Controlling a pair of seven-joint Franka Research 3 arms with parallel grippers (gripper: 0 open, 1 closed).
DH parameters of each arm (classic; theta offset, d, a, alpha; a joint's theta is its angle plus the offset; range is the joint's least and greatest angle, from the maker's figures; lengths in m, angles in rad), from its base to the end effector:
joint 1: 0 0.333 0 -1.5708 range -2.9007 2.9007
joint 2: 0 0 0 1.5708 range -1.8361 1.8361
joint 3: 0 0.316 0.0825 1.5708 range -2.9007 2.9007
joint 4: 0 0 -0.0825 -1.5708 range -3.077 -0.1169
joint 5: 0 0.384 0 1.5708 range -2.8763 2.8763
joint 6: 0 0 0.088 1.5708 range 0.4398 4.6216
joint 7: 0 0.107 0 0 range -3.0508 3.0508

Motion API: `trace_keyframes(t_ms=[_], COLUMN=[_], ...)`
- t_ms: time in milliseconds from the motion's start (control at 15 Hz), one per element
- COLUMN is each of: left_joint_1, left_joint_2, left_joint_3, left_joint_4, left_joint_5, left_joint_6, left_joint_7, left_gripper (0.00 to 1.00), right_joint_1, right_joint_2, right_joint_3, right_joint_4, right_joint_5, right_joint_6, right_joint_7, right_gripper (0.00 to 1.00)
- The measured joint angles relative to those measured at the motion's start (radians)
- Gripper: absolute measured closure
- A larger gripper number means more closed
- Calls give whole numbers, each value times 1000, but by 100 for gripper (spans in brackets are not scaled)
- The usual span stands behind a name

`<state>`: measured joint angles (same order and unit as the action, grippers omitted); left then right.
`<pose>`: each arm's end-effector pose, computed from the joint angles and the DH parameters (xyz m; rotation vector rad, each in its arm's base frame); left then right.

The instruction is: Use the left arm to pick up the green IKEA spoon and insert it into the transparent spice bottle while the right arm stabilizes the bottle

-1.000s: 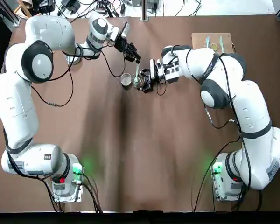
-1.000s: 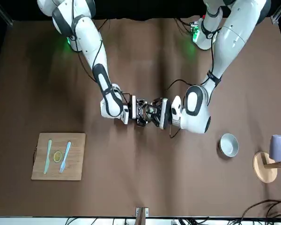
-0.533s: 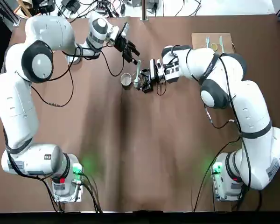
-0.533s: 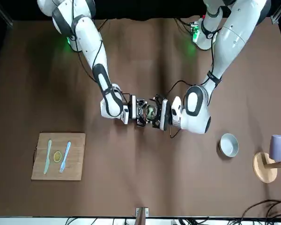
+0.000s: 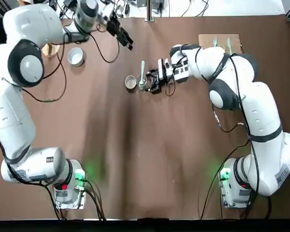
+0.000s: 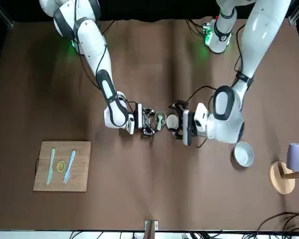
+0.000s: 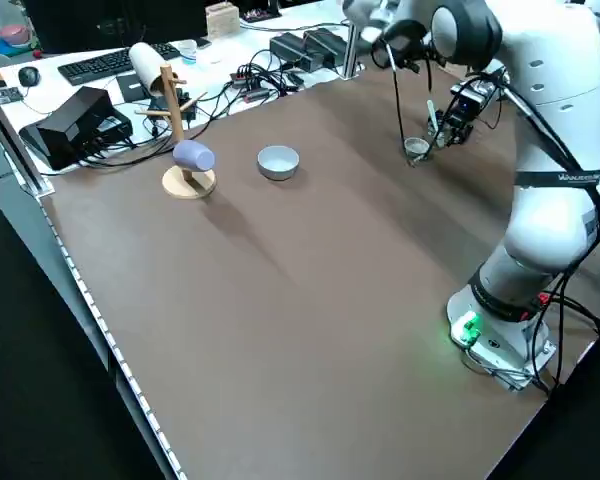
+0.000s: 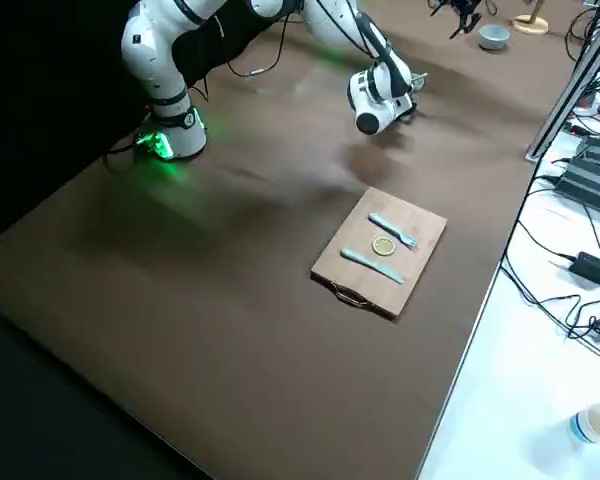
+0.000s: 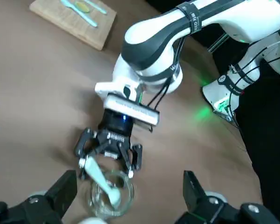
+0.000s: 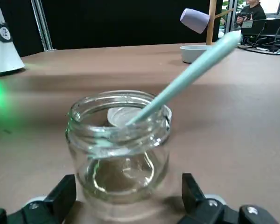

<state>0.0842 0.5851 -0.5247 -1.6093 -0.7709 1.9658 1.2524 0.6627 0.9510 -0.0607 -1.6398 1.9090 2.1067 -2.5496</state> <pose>0.6164 -0.2838 0.3407 1.7617 -1.2743 0.2650 0.5146 0.4115 0.0612 -1.4128 -1.4631 -0.9850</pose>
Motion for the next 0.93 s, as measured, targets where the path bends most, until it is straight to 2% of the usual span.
trace_keyframes(t_ms=[200,267,400,667,800,933], left_joint_1=[52,87,119,154,157,158], left_joint_2=[-79,-136,-193,-284,-308,-316], left_joint_3=[0,1,2,4,5,7], left_joint_4=[25,44,59,76,76,78], left_joint_5=[83,172,270,461,552,623], left_joint_6=[-89,-136,-187,-273,-293,-298], left_joint_7=[-143,-225,-313,-494,-556,-588], left_gripper=[0,0,0,0,0,0], right_joint_1=[-38,-67,-114,-206,-239,-281], right_joint_2=[-3,-3,-3,-20,-41,-64], right_joint_3=[0,0,-1,-1,-7,-21], right_joint_4=[-8,-16,-30,-28,-26,-1], right_joint_5=[-50,-82,-133,-314,-403,-527], right_joint_6=[-30,-67,-132,-207,-215,-280], right_joint_7=[0,2,25,191,291,430], right_gripper=[0,0,0,0,0,0])
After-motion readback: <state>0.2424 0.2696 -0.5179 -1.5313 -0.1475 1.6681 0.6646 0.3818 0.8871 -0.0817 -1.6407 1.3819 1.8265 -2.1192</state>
